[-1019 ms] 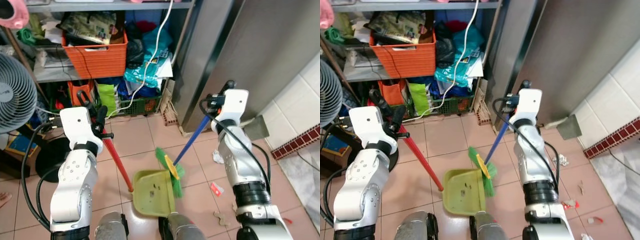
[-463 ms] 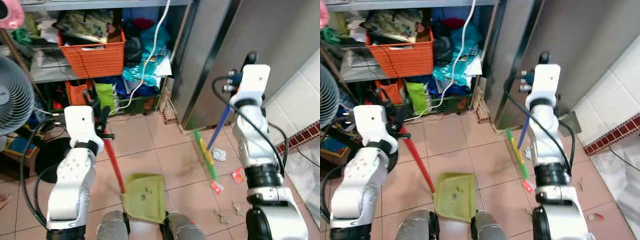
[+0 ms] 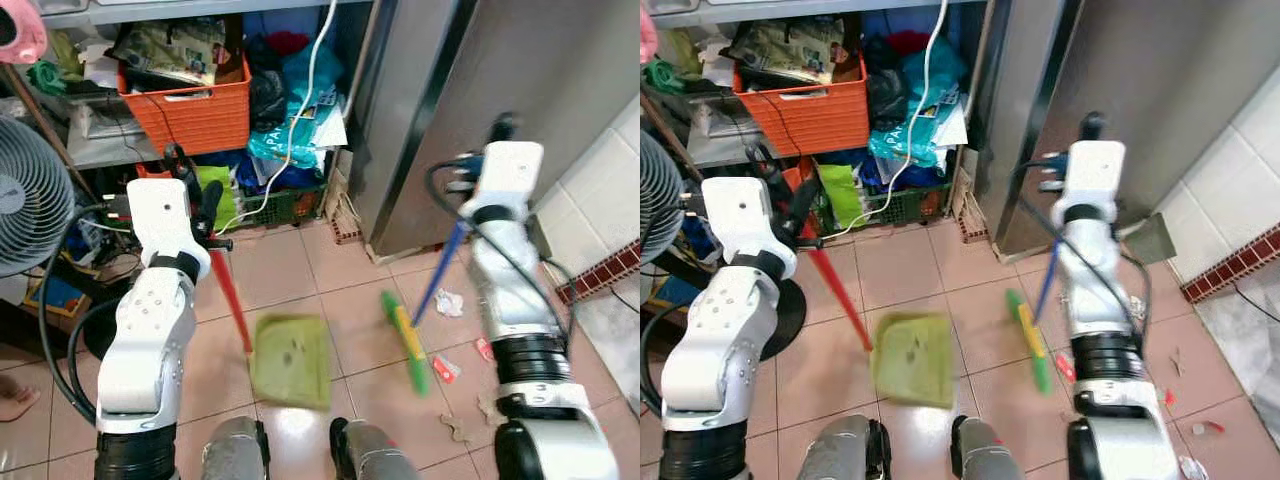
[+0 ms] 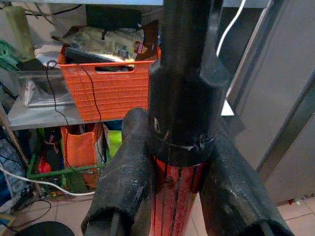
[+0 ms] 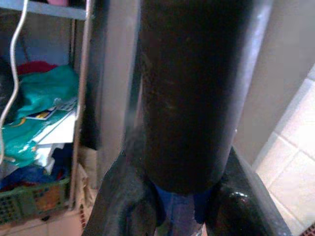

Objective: Sweep floor

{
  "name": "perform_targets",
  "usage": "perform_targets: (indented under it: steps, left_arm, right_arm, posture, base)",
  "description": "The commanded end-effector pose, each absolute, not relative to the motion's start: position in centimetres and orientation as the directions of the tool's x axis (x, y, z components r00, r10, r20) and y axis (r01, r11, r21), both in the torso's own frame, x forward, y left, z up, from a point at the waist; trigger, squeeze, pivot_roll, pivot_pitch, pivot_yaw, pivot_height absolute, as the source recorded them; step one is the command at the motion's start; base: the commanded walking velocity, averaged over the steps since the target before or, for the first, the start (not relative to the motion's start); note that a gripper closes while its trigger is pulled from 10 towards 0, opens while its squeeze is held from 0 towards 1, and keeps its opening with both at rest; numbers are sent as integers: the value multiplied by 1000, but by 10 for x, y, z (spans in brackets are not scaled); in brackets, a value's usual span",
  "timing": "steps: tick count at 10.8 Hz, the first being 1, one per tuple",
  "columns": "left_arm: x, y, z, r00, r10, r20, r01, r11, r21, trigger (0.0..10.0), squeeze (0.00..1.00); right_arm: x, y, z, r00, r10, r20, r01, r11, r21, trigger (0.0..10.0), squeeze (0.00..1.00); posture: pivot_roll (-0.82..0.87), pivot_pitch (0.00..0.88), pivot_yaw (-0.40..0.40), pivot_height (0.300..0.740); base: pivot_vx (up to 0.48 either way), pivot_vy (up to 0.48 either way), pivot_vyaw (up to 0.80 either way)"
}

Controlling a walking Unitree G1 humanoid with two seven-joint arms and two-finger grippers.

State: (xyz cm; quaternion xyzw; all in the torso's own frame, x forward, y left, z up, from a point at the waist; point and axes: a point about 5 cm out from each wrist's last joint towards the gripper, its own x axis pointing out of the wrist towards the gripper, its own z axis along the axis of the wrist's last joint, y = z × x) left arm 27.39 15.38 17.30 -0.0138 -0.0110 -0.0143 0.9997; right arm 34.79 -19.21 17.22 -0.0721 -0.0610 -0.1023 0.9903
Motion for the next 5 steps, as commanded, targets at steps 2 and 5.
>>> perform_targets:
  steps: [2, 5]
  left_arm:
    - [264, 147, 154, 991, -130, -32, 128, 991, -44, 10000, 0]
    - [271, 142, 159, 993, -119, 8, 119, 989, -85, 10000, 0]
  right_arm:
    - [333, -202, 160, 961, -247, 122, 266, 948, -172, 10000, 0]
    - [339, -193, 179, 966, -171, 192, 211, 954, -213, 10000, 0]
  posture:
    - [29, 93, -24, 740]
    - [3, 95, -47, 740]
  base:
    - [0, 0, -800]
    - [0, 0, -800]
